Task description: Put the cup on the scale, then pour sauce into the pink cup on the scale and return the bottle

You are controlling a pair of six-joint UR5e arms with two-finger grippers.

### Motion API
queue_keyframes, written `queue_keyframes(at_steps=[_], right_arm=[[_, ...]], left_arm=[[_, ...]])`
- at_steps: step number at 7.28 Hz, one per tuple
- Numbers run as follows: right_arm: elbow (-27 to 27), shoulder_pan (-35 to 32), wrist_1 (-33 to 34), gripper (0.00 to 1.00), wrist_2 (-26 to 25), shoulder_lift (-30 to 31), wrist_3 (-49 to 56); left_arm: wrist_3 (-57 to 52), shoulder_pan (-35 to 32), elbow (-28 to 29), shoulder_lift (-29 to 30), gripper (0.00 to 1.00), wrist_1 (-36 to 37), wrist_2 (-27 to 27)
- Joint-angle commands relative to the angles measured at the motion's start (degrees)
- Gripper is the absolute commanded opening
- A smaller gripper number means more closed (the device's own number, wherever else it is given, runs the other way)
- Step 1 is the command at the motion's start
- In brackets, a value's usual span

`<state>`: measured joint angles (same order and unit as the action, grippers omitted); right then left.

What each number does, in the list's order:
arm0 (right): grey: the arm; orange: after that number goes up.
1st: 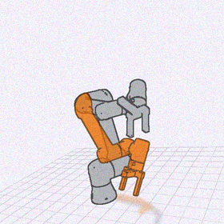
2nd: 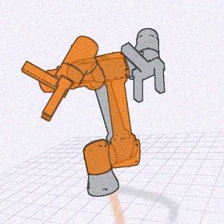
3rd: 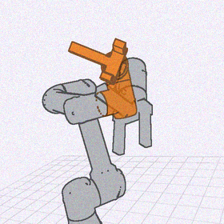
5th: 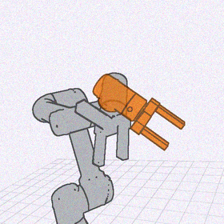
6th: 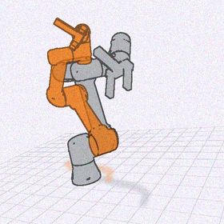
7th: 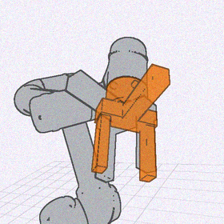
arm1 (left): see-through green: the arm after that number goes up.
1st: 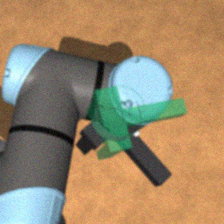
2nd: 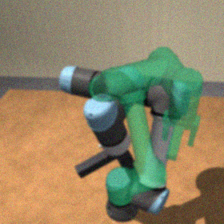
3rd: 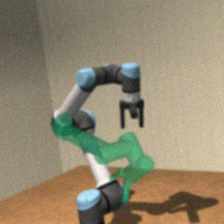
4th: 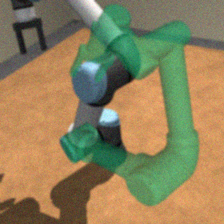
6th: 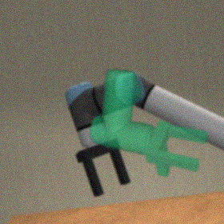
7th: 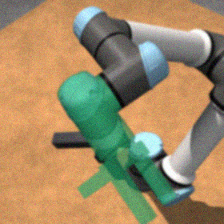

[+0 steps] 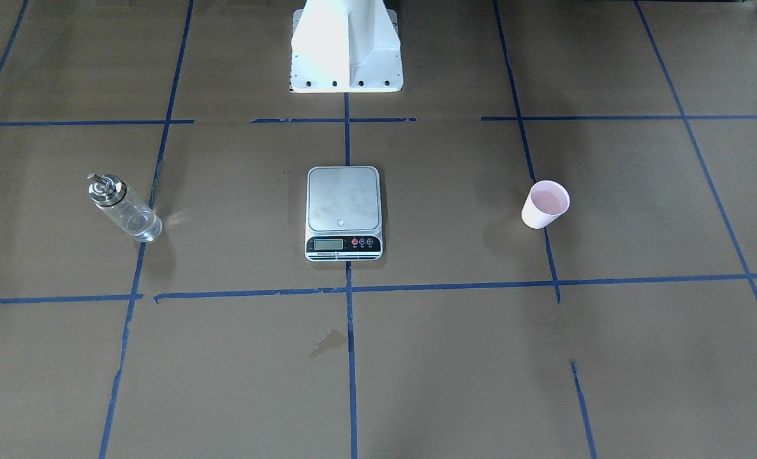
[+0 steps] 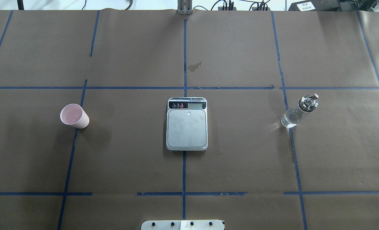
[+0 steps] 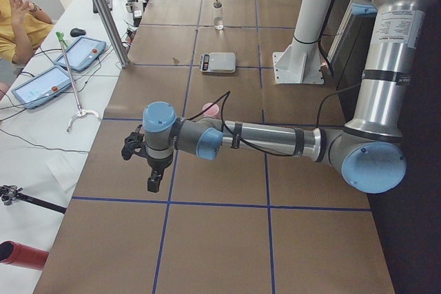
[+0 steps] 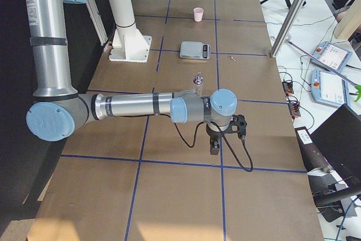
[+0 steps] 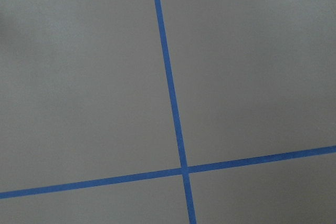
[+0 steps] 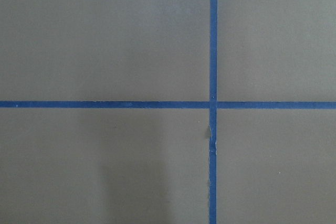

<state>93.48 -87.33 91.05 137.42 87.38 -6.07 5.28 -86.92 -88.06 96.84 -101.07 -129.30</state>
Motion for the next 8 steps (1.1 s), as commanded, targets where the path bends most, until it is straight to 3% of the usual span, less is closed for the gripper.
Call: queue_keyframes(at_steps=[1, 6, 8], right_arm=[[1.43, -0.03, 0.62, 1.00, 0.48, 0.33, 0.00], [3.90, 0.15, 0.09, 1.00, -0.05, 0.51, -0.61], [4.16, 0.23, -1.13, 1.00, 0.12, 0.85, -0.18]], left_arm=[[-0.70, 0.08, -0.79, -0.33, 1.00, -0.08, -0.95], [-0.54, 1.48, -3.08, 0.90, 1.00, -0.35, -2.53], [3.12, 11.17, -8.67, 0.55, 1.00, -4.99, -5.60]])
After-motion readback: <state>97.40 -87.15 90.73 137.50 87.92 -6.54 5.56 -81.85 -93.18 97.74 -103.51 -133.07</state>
